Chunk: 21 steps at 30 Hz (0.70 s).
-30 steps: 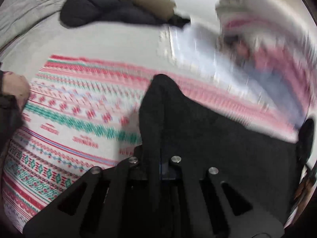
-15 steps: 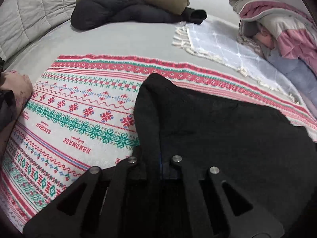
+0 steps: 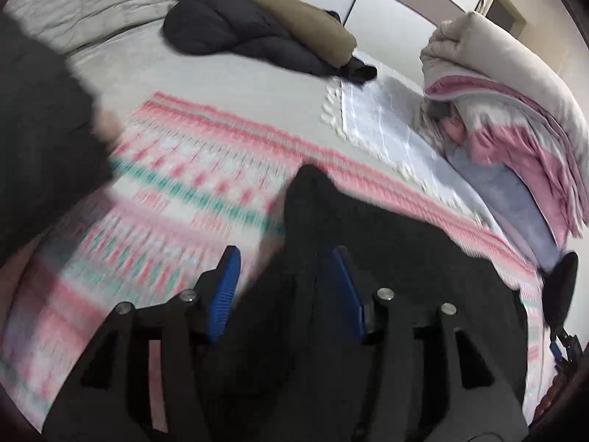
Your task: Fold large clothes
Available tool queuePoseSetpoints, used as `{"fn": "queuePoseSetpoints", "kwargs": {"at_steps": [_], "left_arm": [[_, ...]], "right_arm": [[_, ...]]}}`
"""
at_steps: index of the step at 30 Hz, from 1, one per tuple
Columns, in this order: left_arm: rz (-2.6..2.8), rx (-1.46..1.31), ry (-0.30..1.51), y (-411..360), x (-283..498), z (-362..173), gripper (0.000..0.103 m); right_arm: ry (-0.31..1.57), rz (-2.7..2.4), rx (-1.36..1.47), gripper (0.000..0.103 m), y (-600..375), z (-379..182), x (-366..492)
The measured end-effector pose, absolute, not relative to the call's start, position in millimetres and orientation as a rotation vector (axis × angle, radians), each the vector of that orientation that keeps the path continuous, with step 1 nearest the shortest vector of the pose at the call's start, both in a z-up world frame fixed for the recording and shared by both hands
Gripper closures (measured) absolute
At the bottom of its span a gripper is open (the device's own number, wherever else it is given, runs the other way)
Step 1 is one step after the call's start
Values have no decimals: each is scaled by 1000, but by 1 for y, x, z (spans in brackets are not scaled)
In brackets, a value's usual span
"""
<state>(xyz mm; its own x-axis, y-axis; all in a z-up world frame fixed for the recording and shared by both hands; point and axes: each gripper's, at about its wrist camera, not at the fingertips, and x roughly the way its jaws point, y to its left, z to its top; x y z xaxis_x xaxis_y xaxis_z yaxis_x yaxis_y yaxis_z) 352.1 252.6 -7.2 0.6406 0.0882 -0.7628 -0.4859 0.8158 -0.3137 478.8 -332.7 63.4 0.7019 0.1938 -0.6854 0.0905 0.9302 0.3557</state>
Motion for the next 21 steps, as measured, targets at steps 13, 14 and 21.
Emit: {"fn": "queuePoseSetpoints", "kwargs": {"at_steps": [13, 14, 21], "left_arm": [[429, -653, 842, 206, 205, -49, 50], [450, -624, 828, 204, 201, -49, 50], [542, -417, 871, 184, 213, -62, 50]], "right_arm": [[824, 248, 442, 29, -323, 23, 304], [825, 238, 409, 34, -321, 13, 303], [827, 71, 249, 42, -326, -2, 310]]}}
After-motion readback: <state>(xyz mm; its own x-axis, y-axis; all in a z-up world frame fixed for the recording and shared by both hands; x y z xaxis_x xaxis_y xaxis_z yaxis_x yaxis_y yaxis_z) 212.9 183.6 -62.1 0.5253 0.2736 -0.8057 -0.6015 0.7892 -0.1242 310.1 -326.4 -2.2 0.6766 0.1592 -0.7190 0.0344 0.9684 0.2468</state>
